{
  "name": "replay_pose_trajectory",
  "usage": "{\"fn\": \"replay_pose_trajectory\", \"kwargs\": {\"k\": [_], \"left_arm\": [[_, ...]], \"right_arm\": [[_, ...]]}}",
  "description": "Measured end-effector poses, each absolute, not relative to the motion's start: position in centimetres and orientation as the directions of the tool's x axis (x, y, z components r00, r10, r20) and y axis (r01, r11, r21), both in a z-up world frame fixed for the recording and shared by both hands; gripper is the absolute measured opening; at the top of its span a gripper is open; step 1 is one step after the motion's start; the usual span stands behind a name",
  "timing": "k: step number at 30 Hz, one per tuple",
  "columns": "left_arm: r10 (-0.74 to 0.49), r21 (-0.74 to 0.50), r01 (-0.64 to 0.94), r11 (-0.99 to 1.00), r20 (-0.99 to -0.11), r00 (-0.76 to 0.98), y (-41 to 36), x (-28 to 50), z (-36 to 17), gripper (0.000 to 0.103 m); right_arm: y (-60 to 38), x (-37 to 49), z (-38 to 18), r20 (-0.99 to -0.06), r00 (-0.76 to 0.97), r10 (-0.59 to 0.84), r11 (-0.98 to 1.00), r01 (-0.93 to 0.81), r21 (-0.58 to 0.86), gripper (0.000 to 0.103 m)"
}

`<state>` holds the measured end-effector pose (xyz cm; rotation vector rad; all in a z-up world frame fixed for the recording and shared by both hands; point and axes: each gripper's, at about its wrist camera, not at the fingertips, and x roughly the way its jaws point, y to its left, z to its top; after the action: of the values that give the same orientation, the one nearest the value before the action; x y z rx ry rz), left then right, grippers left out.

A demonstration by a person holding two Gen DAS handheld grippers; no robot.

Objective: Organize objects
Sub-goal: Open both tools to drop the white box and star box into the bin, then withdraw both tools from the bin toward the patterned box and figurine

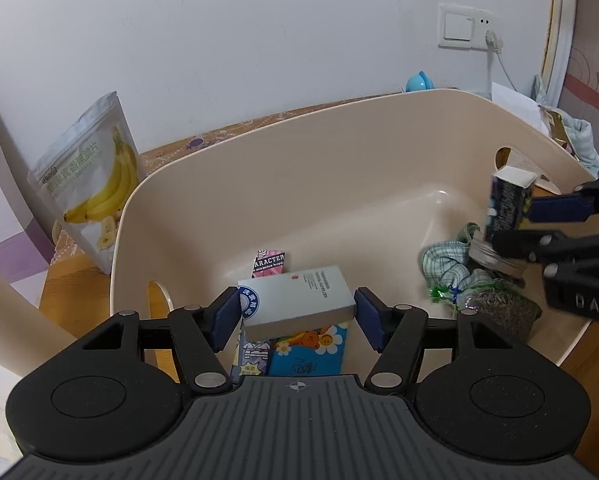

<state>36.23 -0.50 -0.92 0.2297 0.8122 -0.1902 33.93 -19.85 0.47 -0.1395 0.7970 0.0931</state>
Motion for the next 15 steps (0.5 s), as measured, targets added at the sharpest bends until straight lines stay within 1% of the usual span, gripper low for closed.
{"fn": "replay_pose_trajectory", "kwargs": {"k": [1, 2, 4, 6, 7, 9, 12, 15], "left_arm": [[-0.085, 0.125, 0.257, 0.958, -0.735, 0.672, -0.5, 36.2, -0.9, 0.066], [-0.09, 0.12, 0.26, 0.958, -0.735, 0.672, -0.5, 36.2, -0.9, 0.067], [-0.087, 0.123, 0.256, 0.959, -0.733, 0.674, -0.5, 36.1, -0.9, 0.067], [-0.078, 0.129, 0.251, 0.959, -0.731, 0.678, -0.7, 35.9, -0.7, 0.069], [-0.071, 0.137, 0.247, 0.959, -0.728, 0.681, -0.8, 35.8, -0.5, 0.079], [-0.047, 0.16, 0.224, 0.961, -0.706, 0.706, -0.9, 35.3, 0.1, 0.092], [-0.048, 0.169, 0.218, 0.961, -0.674, 0.737, -0.8, 34.5, 1.2, 0.092], [-0.05, 0.163, 0.206, 0.965, -0.655, 0.754, -0.7, 33.8, 2.3, 0.092]], "right_arm": [[-19.8, 33.9, 0.5, -0.716, 0.697, 0.029, 0.986, -0.137, -0.094, 0.047], [-19.7, 33.6, 0.5, -0.712, 0.702, 0.031, 0.986, -0.14, -0.095, 0.05], [-19.6, 33.3, 0.7, -0.701, 0.712, 0.03, 0.986, -0.136, -0.097, 0.064], [-19.7, 32.9, 1.0, -0.692, 0.722, 0.028, 0.987, -0.13, -0.096, 0.07], [-19.8, 32.8, 1.3, -0.686, 0.727, 0.027, 0.987, -0.127, -0.096, 0.076], [-20.1, 32.4, 1.8, -0.669, 0.743, 0.019, 0.988, -0.117, -0.101, 0.082], [-20.5, 31.7, 2.6, -0.65, 0.76, 0.019, 0.989, -0.11, -0.1, 0.09], [-20.9, 31.0, 3.4, -0.63, 0.776, 0.025, 0.991, -0.104, -0.089, 0.094]]}}
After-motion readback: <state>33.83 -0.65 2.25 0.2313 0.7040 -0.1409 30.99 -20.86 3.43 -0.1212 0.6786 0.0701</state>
